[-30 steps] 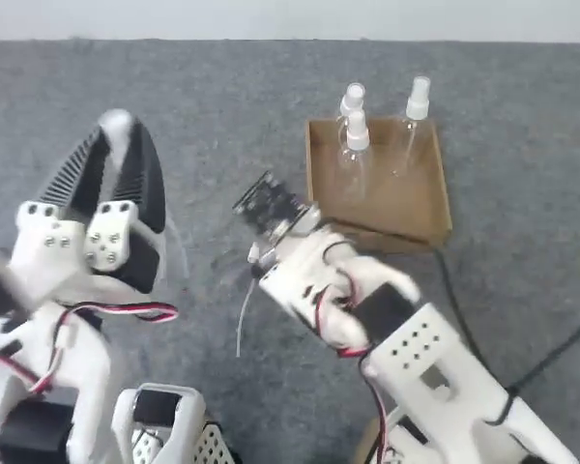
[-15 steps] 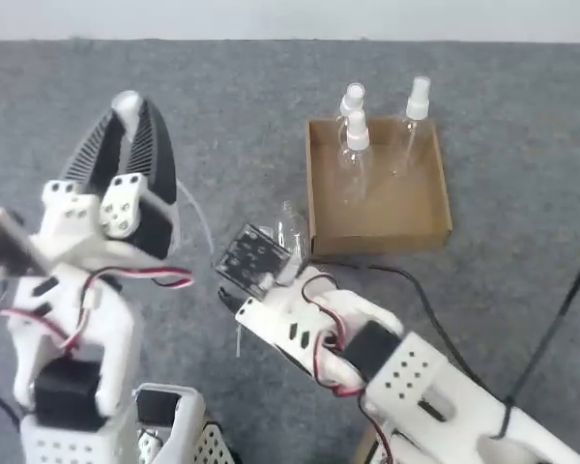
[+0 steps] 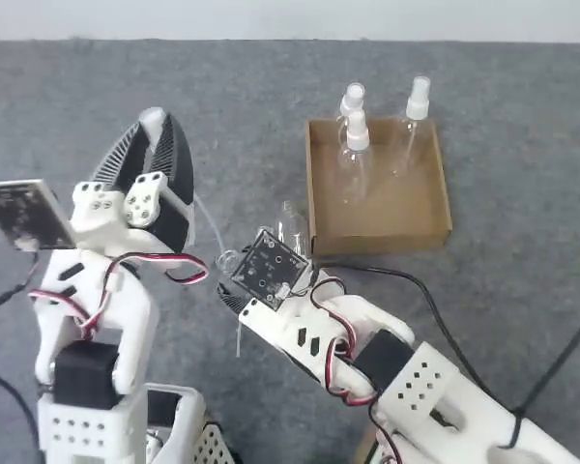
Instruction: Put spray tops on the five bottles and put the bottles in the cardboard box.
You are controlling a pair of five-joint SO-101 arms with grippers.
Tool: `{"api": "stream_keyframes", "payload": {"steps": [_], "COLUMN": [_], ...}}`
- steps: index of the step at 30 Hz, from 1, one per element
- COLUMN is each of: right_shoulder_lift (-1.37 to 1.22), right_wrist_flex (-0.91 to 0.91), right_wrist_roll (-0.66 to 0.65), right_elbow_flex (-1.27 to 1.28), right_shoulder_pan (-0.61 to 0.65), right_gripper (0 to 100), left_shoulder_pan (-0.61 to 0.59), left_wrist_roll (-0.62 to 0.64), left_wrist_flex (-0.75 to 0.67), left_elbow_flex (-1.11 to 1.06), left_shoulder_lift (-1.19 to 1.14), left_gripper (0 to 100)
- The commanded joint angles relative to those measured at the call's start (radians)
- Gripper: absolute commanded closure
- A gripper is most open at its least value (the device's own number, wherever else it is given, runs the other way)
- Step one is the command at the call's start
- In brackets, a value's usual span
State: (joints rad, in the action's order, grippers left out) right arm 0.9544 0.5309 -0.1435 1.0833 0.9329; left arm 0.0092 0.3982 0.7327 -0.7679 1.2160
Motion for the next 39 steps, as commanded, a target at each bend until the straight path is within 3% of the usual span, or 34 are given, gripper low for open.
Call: {"api": "stream_keyframes", "payload": {"steps": [1, 7, 16, 19, 24, 34, 39], "right_shoulder_lift": [0.039, 0.048, 0.05, 0.05, 0.05, 0.05, 0.05], "right_wrist_flex": [-0.022, -0.077, -0.234, -0.234, -0.237, -0.231, -0.231], "right_wrist_roll": [0.064, 0.172, 0.195, 0.195, 0.195, 0.195, 0.195], "right_elbow_flex": [-0.011, -0.011, 0.077, 0.083, 0.083, 0.083, 0.083], "right_shoulder_pan": [0.002, -0.016, -0.051, -0.053, -0.051, -0.053, -0.053], "right_gripper": [99.3, 99.3, 99.3, 99.3, 99.3, 99.3, 99.3], "left_shoulder_pan": [0.015, 0.149, 0.164, 0.164, 0.164, 0.153, 0.026], "left_wrist_roll": [0.011, -0.08, -0.137, -0.137, -0.137, -0.209, -0.212], "left_wrist_flex": [0.052, 0.213, 0.114, 0.117, 0.118, 0.118, 0.074], "left_elbow_flex": [0.001, -0.013, -0.186, -0.197, -0.194, -0.122, -0.13], "left_shoulder_lift": [0.046, 0.192, 0.238, 0.238, 0.238, 0.236, 0.172], "left_gripper": [99, 99, 99, 97, 85, 85, 85]}}
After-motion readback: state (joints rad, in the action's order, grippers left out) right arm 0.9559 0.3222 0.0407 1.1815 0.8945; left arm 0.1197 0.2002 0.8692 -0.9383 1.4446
